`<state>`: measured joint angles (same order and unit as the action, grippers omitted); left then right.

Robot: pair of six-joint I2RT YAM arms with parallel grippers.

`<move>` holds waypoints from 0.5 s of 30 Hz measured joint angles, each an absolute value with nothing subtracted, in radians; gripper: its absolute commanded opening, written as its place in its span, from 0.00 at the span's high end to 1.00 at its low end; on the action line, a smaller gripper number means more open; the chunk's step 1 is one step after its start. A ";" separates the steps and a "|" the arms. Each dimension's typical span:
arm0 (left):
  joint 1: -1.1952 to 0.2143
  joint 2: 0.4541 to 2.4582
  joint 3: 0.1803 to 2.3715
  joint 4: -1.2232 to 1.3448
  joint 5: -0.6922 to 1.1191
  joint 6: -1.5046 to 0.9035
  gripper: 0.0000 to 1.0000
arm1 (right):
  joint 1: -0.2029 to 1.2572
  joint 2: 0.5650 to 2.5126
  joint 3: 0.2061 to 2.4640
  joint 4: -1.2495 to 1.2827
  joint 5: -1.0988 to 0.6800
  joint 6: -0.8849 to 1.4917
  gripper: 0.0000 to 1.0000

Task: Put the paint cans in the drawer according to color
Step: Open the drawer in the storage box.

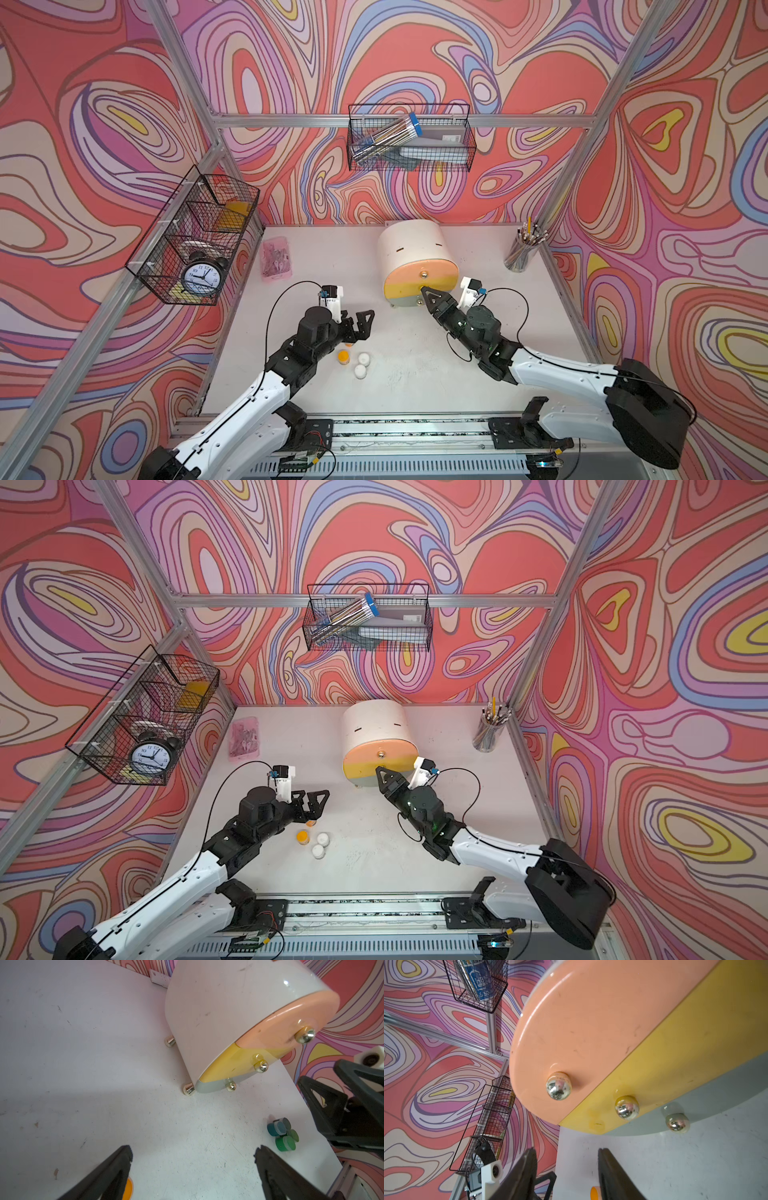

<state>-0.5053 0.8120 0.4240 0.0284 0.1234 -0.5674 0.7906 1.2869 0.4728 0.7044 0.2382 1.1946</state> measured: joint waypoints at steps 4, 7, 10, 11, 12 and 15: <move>-0.507 0.811 0.410 0.053 0.142 -0.553 0.01 | 0.810 1.367 0.473 0.831 0.308 1.211 0.57; -0.507 0.800 0.409 0.061 0.143 -0.546 0.01 | 0.815 1.380 0.475 0.874 0.345 1.218 0.53; -0.509 0.787 0.409 0.062 0.143 -0.545 0.01 | 0.818 1.378 0.493 0.874 0.377 1.226 0.52; -0.509 0.786 0.409 0.064 0.143 -0.545 0.01 | 0.819 1.377 0.496 0.873 0.385 1.228 0.52; -0.510 0.786 0.409 0.067 0.143 -0.546 0.01 | 0.820 1.375 0.500 0.869 0.398 1.233 0.53; -0.510 0.786 0.409 0.068 0.143 -0.546 0.01 | 0.820 1.375 0.514 0.841 0.420 1.243 0.56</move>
<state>-0.5098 0.7856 0.4091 0.0685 0.1432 -0.5457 0.8196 1.3754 0.5140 0.8410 0.4202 1.2434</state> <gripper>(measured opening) 0.988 0.456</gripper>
